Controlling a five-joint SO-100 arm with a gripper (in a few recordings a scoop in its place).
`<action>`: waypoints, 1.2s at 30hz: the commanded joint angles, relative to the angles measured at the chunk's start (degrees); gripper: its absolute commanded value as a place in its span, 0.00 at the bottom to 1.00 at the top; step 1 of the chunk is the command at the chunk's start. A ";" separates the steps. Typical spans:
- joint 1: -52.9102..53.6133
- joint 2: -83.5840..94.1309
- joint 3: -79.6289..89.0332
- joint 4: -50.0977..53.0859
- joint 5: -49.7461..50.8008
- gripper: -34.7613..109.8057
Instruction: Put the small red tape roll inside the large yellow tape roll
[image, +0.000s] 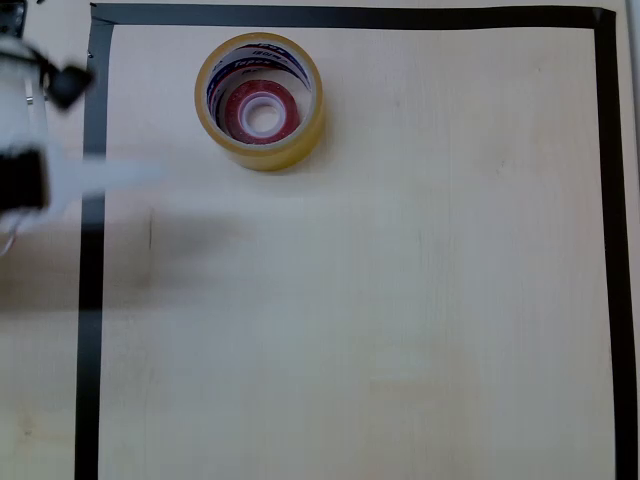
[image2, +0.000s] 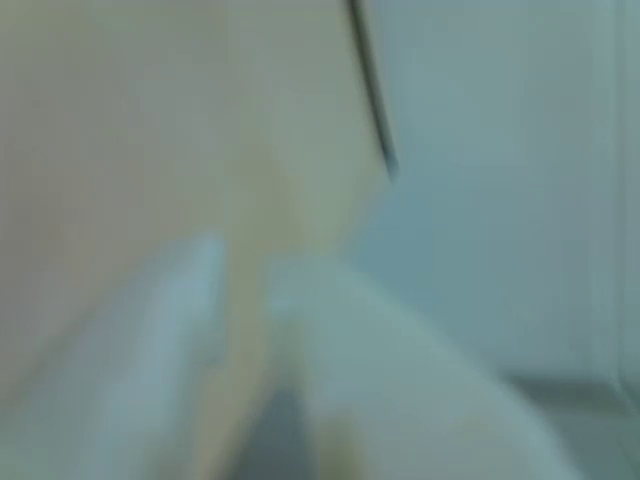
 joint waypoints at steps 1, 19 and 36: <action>7.73 6.94 1.14 -1.14 0.70 0.24; 10.02 6.94 13.80 14.68 0.00 0.24; 10.99 6.94 12.92 16.44 -5.71 0.32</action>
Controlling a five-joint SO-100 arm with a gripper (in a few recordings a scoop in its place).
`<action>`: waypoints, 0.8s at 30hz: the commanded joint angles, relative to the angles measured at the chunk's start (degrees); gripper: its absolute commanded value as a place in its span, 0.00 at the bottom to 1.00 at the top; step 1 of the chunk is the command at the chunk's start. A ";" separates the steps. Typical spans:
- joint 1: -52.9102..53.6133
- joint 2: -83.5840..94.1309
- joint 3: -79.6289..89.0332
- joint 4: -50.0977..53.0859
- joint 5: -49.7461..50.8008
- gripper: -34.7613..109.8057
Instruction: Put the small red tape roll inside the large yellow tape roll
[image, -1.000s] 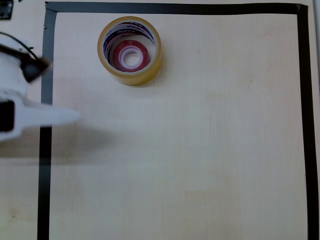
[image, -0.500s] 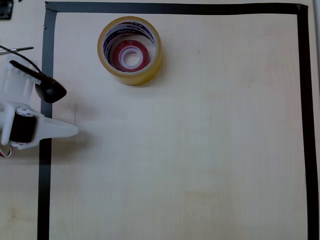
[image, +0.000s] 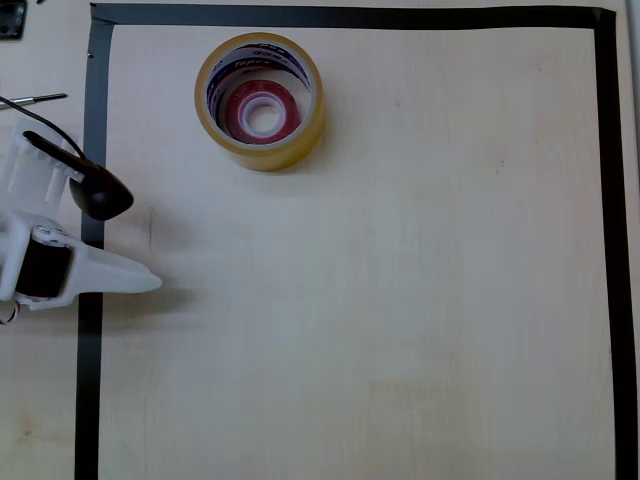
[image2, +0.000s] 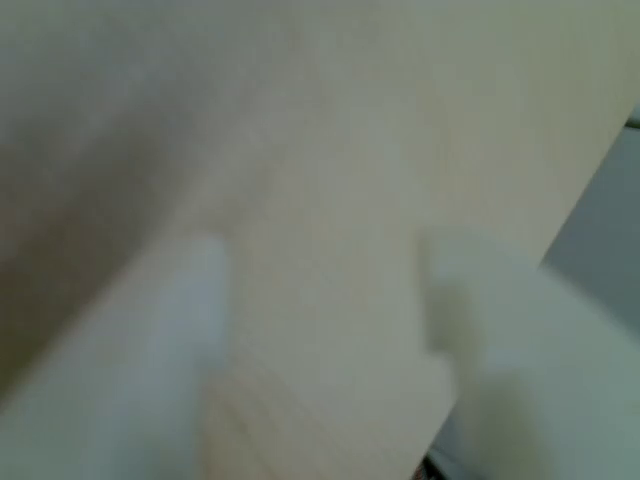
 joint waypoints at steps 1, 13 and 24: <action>-2.29 1.58 -1.76 1.76 -5.62 0.33; -4.66 1.58 -2.29 3.25 -7.47 0.24; -4.66 1.58 -2.29 3.25 -7.47 0.25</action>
